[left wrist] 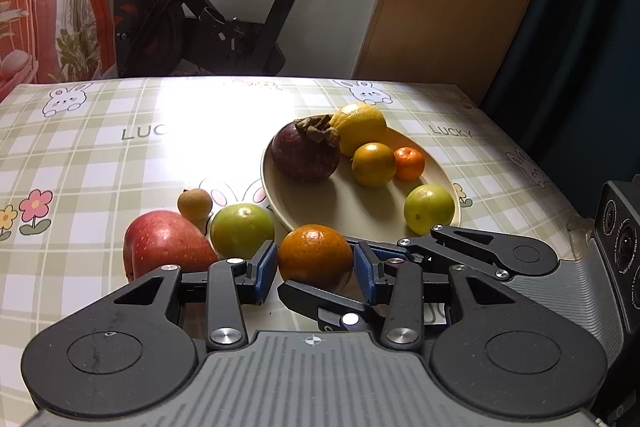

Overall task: Organize fruits
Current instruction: 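Carry the orange onto the plate with both grippers and open them, then withdraw both grippers from the plate toward the red apple, then close the right gripper on the red apple while the left gripper pinches it too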

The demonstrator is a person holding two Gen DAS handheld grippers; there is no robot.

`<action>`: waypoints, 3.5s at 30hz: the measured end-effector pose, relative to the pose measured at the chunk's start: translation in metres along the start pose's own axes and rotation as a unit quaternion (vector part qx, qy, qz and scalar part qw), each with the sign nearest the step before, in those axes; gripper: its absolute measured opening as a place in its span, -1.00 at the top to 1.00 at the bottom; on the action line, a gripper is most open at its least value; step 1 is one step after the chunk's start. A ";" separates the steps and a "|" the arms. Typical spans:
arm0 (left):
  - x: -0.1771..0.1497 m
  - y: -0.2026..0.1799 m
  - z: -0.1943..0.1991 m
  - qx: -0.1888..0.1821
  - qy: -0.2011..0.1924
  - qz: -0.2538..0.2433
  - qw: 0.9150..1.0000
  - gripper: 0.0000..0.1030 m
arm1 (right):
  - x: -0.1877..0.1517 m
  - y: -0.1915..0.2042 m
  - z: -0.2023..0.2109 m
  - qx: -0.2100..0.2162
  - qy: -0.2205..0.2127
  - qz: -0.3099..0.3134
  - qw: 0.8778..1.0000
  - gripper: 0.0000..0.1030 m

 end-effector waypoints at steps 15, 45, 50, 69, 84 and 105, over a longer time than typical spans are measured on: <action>0.042 -0.006 -0.052 0.005 0.014 -0.030 0.999 0.14 | 0.024 -0.045 -0.032 -0.047 0.008 -0.030 0.998 0.12; 0.049 0.007 -0.024 0.056 -0.003 -0.030 0.998 -0.08 | 0.027 -0.044 -0.020 -0.073 0.043 -0.032 0.996 -0.08; 0.048 0.004 -0.001 0.060 -0.016 -0.029 0.998 -0.10 | 0.029 -0.042 -0.004 -0.076 0.037 -0.047 0.995 -0.11; 0.016 0.036 0.089 0.090 -0.046 -0.003 0.995 -0.10 | 0.021 -0.011 0.029 -0.058 0.023 -0.046 0.997 -0.11; 0.012 0.077 0.104 0.086 -0.053 0.036 0.994 -0.20 | 0.013 0.035 0.001 -0.029 0.043 0.007 0.999 -0.15; 0.009 0.109 0.014 -0.042 -0.021 0.079 0.996 -0.33 | 0.001 0.067 -0.047 0.006 0.084 0.034 0.996 -0.19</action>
Point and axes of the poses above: each gripper's, at about its wrist camera, not at the fingertips, and z roughly against the way its jaws point, y to its left, x to its top, the point moved 9 cm from there along -z, roughly the way its jaws point, and after that the axes turned 12 degrees about -x, right-handed, at the moved point
